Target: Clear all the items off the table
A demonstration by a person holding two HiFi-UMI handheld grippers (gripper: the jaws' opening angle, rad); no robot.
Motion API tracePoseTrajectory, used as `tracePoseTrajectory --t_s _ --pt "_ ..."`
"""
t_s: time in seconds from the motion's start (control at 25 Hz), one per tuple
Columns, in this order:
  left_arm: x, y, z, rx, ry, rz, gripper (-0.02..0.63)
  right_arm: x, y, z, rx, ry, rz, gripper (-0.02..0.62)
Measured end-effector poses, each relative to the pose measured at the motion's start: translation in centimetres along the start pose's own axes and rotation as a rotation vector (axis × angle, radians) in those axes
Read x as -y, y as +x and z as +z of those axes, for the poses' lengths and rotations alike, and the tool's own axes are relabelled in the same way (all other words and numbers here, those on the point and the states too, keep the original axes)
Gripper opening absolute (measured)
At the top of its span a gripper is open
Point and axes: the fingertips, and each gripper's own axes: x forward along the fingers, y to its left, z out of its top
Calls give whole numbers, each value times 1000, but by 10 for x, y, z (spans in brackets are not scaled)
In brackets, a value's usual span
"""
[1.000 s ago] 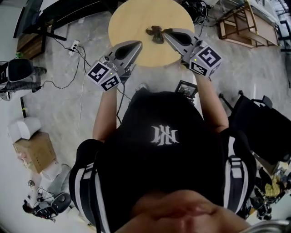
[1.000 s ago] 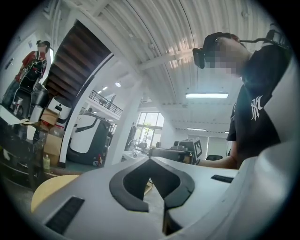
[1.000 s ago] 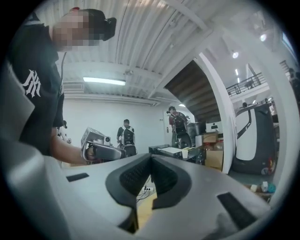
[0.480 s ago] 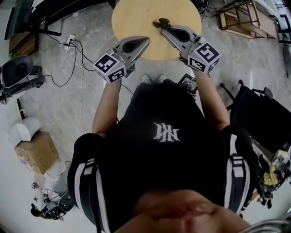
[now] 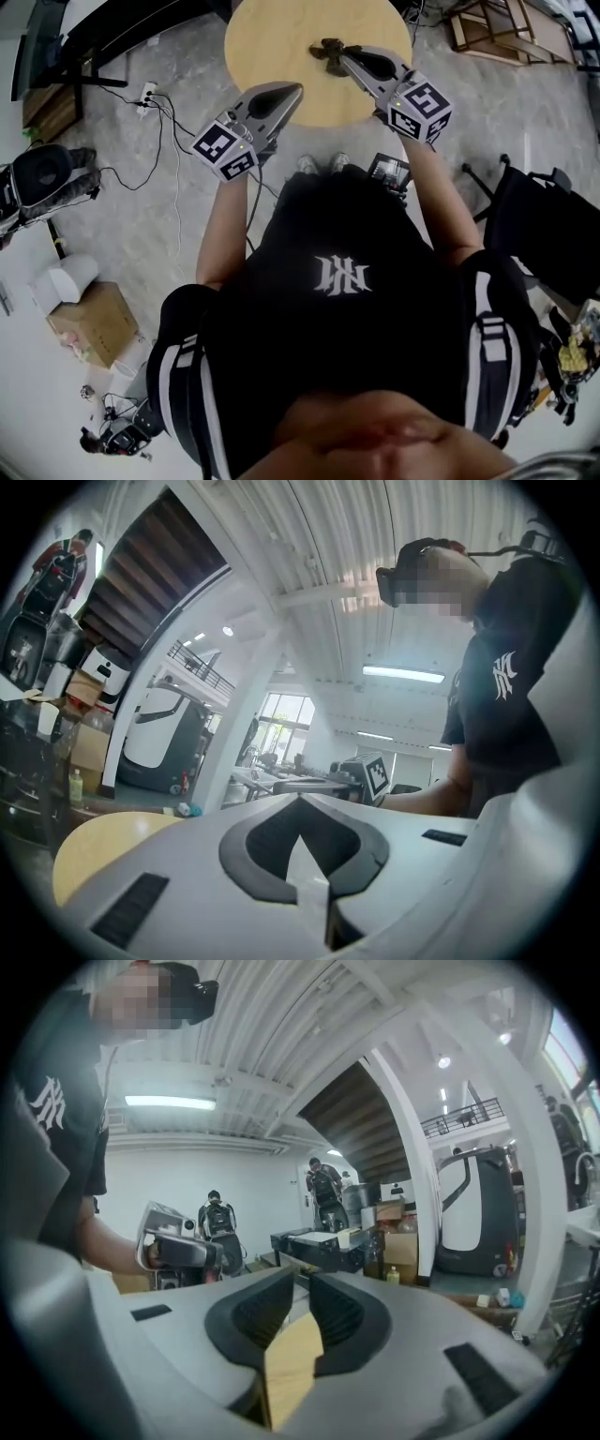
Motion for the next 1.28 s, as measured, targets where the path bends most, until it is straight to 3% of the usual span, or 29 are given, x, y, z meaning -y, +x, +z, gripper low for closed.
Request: tracePoseTrajectory --t_s 0.12,0.36,0.48,0.64,0.68,0.72,0.92,1.16,1.28 --pt "-5 3 -16 -29 -32 3 12 15 0 -31 -59 19 -4 171" --pt "-29 3 -74 -92 -112 24 12 51 28 -119 -193 110 -50 352" --pt "-51 9 -106 -126 -94 21 12 76 57 -172 -240 162 -101 449" --pt "-75 25 -146 -164 -48 4 12 106 83 -231 -306 179 -127 456" --pt "-81 27 -154 -169 -43 -1 12 114 88 -242 -325 169 -141 547" --pt "-85 28 -162 -174 -43 -5 12 121 92 -251 -343 160 -153 568" --pt "-89 26 -193 -185 -66 -5 12 129 97 -283 -429 94 -160 568" --pt "-89 16 -213 -211 -82 7 12 122 107 -289 -478 15 -118 563" --pt "-88 16 -216 -213 -81 2 12 122 107 -295 -503 14 -117 473"
